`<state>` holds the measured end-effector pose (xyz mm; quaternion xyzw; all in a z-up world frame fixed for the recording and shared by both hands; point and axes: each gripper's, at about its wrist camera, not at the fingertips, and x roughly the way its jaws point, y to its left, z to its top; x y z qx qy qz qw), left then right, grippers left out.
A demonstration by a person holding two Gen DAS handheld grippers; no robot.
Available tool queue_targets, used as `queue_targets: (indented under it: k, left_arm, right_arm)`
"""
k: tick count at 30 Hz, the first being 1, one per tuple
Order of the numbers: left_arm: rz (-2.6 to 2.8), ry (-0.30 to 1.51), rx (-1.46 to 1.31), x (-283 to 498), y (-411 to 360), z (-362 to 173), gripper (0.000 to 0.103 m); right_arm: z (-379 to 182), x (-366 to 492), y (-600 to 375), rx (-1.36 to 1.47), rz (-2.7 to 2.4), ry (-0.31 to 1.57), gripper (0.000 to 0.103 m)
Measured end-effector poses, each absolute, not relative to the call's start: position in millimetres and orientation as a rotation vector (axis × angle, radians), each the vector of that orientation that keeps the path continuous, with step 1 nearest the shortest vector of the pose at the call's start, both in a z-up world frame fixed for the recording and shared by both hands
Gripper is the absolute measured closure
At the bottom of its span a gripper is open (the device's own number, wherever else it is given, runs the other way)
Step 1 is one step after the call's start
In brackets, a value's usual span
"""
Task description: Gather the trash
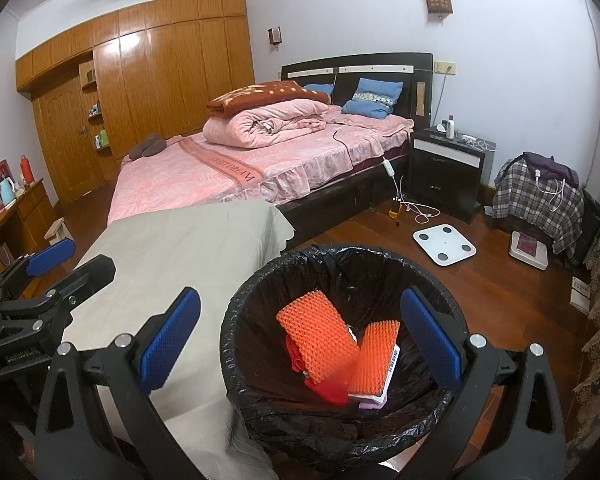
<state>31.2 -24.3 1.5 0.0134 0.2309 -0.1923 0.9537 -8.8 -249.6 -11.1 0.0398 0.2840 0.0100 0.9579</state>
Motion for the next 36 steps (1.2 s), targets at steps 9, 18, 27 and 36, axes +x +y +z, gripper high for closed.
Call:
queue_targets:
  k: [9,18,27,36]
  left_arm:
    - [-0.391,0.471,0.026,31.4,-23.8,1.9,0.006]
    - [-0.39,0.47,0.027,31.3,-24.7,2.2,0.006]
    - [-0.39,0.473,0.027,31.5,-23.8,1.3,0.006]
    - [-0.39,0.475,0.027,32.0,-22.3,0.2,0.006]
  right_arm:
    - [-11.0,-8.4,-250.2,0.08,0.021,0.575,0.005]
    - [-11.8,-7.9,-249.1,0.081,0.02,0.578,0.006]
    - [-11.2,-7.5,-249.3,0.082,0.02,0.579,0.005]
    - [-11.9,-7.2,-247.7,0.081,0.02,0.581,0.006]
